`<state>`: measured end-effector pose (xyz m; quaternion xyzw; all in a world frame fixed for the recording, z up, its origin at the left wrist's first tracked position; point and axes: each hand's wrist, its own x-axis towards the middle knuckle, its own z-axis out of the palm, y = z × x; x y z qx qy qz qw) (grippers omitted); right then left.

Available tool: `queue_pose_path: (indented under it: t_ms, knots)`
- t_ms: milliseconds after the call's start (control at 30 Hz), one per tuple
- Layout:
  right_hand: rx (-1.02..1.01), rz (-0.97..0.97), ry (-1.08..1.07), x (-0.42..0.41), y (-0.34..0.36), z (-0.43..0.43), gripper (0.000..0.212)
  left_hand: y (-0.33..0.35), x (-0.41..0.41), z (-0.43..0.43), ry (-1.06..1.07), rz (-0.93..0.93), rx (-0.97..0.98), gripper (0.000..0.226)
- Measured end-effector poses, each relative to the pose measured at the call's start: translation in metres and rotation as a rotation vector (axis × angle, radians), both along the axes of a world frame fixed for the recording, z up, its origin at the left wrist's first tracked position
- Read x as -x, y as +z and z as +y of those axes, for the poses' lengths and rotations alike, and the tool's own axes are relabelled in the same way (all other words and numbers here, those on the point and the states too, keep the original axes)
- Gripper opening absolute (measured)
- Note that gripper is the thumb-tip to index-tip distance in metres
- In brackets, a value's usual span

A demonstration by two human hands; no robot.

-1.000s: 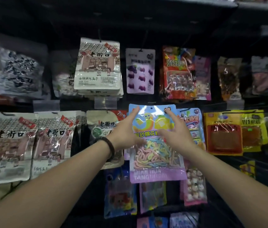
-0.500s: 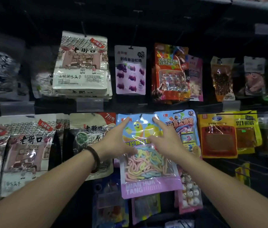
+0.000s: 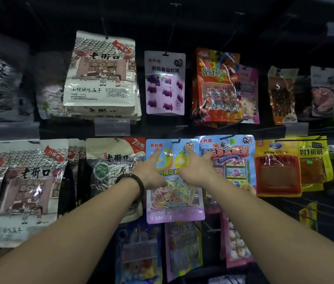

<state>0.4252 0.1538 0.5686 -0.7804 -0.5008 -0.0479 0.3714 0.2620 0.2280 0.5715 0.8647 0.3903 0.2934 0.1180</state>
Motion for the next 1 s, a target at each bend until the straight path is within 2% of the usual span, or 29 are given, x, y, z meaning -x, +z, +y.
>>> queue_pose_path:
  t_ms: [167,267,367,467,600,700,800,1000]
  knots:
    - [0.074,-0.072,0.026,0.000,-0.012,-0.005,0.079,-0.005,0.012,0.001,0.035,0.048,-0.038,0.110]
    - [0.079,-0.094,0.055,0.004,-0.018,-0.018,0.079,-0.013,0.028,-0.004,-0.004,0.001,-0.024,0.097]
    - [0.078,-0.135,0.094,0.014,-0.028,-0.039,0.076,-0.025,0.050,-0.018,-0.014,-0.031,-0.053,0.066]
    - [0.060,-0.180,0.133,0.028,-0.042,-0.067,0.071,-0.042,0.074,-0.041,0.009,0.012,-0.119,0.037]
    - [-0.069,-0.122,0.187,0.050,-0.076,-0.103,0.046,-0.076,0.115,-0.090,-0.060,-0.022,-0.125,0.014]
    - [-0.136,0.000,0.256,0.071,-0.116,-0.131,0.025,-0.118,0.147,-0.133,-0.098,-0.025,-0.102,0.006]
    - [-0.121,0.115,0.333,0.100,-0.169,-0.157,0.014,-0.175,0.177,-0.164,-0.099,-0.025,-0.013,0.007]
    - [0.137,0.308,0.455,0.144,-0.317,-0.171,0.007,-0.329,0.229,-0.184,-0.061,0.200,0.222,0.005]
